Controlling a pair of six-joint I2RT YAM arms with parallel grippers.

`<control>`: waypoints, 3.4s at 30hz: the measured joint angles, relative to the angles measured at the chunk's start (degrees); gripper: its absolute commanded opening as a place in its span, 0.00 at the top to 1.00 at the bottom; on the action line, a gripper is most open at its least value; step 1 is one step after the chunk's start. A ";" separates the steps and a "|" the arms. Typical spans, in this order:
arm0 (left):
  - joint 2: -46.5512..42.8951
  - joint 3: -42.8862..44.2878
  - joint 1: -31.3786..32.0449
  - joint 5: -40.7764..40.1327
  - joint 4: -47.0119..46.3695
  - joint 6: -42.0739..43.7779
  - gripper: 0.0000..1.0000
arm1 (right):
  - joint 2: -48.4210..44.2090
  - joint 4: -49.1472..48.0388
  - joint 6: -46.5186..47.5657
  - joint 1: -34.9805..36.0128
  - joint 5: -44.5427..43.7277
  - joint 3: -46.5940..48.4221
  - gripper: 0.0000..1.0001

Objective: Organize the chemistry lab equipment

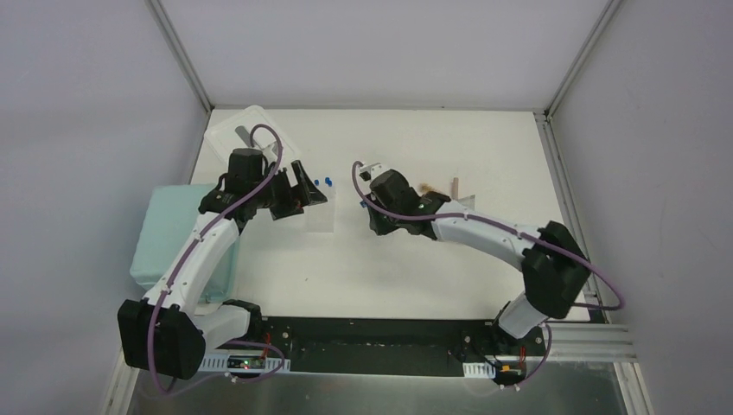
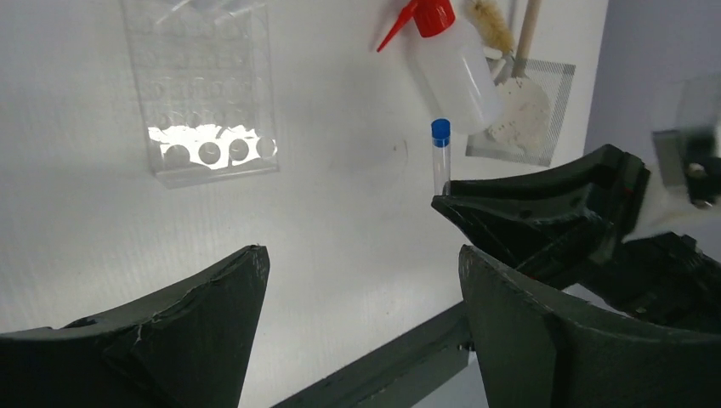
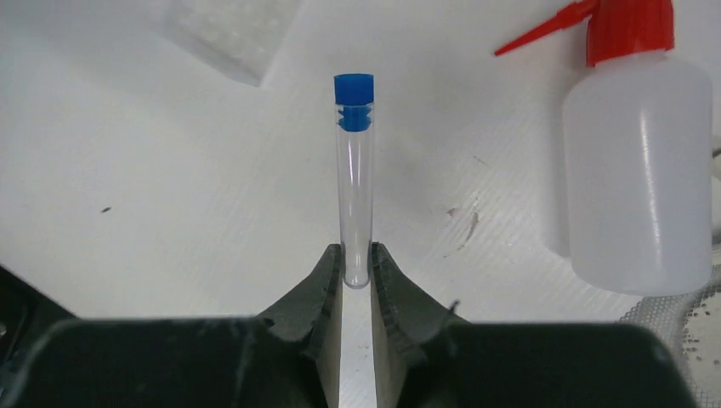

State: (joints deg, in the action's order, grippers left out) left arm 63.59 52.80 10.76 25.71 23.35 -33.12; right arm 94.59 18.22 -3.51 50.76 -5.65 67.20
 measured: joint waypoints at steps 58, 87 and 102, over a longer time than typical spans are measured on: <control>7.78 1.22 4.33 24.81 -14.10 -14.23 0.72 | -13.35 -4.44 9.60 10.10 0.66 0.11 0.95; 5.64 5.86 5.40 0.57 -5.27 -1.62 1.00 | -14.91 -5.68 4.20 6.08 -5.68 -0.63 0.25; 7.10 0.50 5.40 -35.39 -11.08 7.69 1.00 | -26.03 -8.00 -3.89 -5.07 -11.15 -11.67 0.21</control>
State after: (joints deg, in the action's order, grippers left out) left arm 70.70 53.30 16.16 -9.67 12.27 -25.43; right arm 68.55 10.22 -7.40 45.69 -16.80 55.53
